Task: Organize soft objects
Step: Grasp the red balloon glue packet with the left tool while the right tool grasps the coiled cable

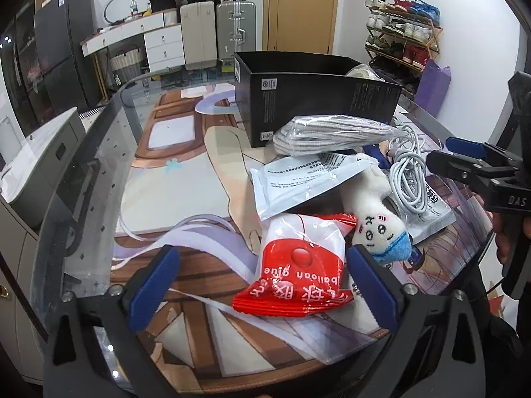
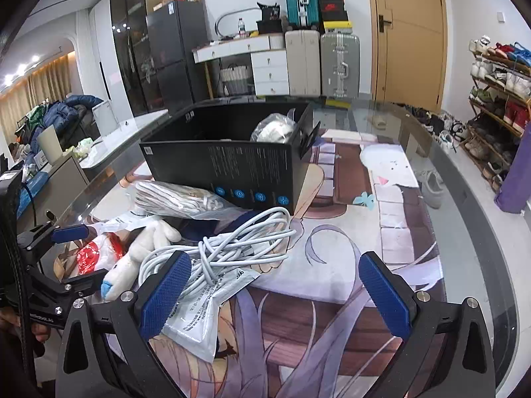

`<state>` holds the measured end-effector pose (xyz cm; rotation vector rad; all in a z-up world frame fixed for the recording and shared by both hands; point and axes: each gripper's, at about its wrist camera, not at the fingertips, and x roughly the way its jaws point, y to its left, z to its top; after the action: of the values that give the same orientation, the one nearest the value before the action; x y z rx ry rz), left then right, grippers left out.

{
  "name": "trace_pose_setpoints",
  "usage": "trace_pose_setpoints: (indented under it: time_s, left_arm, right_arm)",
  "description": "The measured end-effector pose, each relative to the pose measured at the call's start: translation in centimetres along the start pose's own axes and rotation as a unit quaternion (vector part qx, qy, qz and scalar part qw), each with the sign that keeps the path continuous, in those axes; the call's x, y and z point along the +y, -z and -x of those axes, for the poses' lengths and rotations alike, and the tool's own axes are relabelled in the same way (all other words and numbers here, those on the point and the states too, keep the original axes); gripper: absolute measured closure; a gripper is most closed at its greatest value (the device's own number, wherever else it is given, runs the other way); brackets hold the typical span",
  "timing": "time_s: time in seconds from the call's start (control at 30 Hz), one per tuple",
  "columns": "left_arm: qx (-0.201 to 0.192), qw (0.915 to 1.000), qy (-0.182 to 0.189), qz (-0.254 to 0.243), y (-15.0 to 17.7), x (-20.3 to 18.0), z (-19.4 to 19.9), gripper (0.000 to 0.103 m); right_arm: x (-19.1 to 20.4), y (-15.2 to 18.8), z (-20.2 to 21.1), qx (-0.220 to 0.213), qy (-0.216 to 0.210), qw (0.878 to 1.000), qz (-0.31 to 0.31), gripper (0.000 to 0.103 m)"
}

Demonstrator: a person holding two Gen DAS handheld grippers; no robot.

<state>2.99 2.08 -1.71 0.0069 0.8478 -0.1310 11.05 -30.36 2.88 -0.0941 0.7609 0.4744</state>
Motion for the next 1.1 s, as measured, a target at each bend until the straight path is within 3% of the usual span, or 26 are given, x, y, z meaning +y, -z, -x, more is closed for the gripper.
trace_pose_setpoints:
  time_s: [0.1, 0.23, 0.33, 0.67, 1.1]
  left_arm:
    - [-0.005, 1.0000, 0.003, -0.007, 0.1, -0.2, 0.2, 0.019]
    - [-0.014, 0.9996, 0.020, -0.013, 0.1, -0.3, 0.6, 0.050]
    - [-0.020, 0.9993, 0.031, -0.011, 0.0, -0.3, 0.9, 0.060]
    - [-0.045, 0.9972, 0.060, 0.002, -0.6, 0.1, 2.4, 0.061]
    - [-0.072, 0.9938, 0.082, 0.018, -1.6, 0.1, 3.9, 0.061]
  right_arm:
    - [-0.2, -0.2, -0.5, 0.006, -0.005, 1.000, -0.005, 0.000]
    - [-0.5, -0.4, -1.4, 0.019, -0.008, 1.000, -0.016, 0.001]
    - [-0.4, -0.3, -1.6, 0.022, -0.023, 0.999, -0.017, 0.001]
    - [-1.0, -0.6, -2.5, 0.031, -0.026, 0.999, -0.027, 0.001]
    - [-0.2, -0.5, -3.0, 0.042, -0.070, 0.996, -0.026, 0.001]
